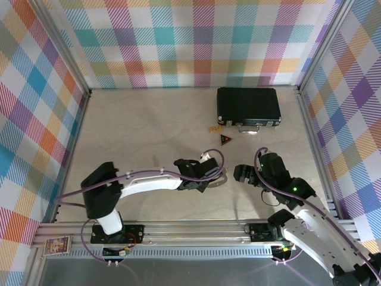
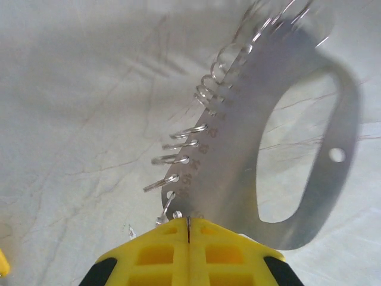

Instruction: Put the keys on the keyring

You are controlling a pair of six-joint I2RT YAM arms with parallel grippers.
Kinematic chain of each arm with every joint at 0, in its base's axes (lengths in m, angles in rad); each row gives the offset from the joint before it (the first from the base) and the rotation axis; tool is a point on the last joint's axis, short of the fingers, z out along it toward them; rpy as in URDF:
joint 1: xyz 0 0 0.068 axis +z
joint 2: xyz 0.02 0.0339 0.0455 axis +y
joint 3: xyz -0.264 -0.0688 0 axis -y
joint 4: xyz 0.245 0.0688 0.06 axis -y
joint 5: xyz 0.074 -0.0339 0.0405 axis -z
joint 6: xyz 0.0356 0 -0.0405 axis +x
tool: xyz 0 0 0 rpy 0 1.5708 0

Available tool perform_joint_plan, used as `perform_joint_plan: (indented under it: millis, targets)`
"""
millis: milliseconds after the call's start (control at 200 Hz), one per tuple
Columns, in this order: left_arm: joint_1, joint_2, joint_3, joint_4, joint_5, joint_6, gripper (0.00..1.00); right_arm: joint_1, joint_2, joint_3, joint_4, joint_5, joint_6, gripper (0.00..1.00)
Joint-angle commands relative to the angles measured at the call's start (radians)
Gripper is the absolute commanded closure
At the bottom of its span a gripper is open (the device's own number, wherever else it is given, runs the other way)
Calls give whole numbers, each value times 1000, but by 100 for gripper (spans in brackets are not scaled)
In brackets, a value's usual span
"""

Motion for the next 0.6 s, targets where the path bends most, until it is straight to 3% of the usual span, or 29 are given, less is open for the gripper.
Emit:
perform_joint_plan:
  millis: [0,210,375,595]
  targets:
    - [-10,-128,-38,26,71,81,100,5,-49,43,57,-58,-59,1]
    - [-9,-429,-173,255,253,225,100,4,-90,33,261,-422,-168,1]
    - [-10,-606,-239,397,350,314,100,5,-82,23,399,-599,-168,1]
    - [-10,-761,-311,555,461,390,100,15,-166,-53,729,-843,-141,3]
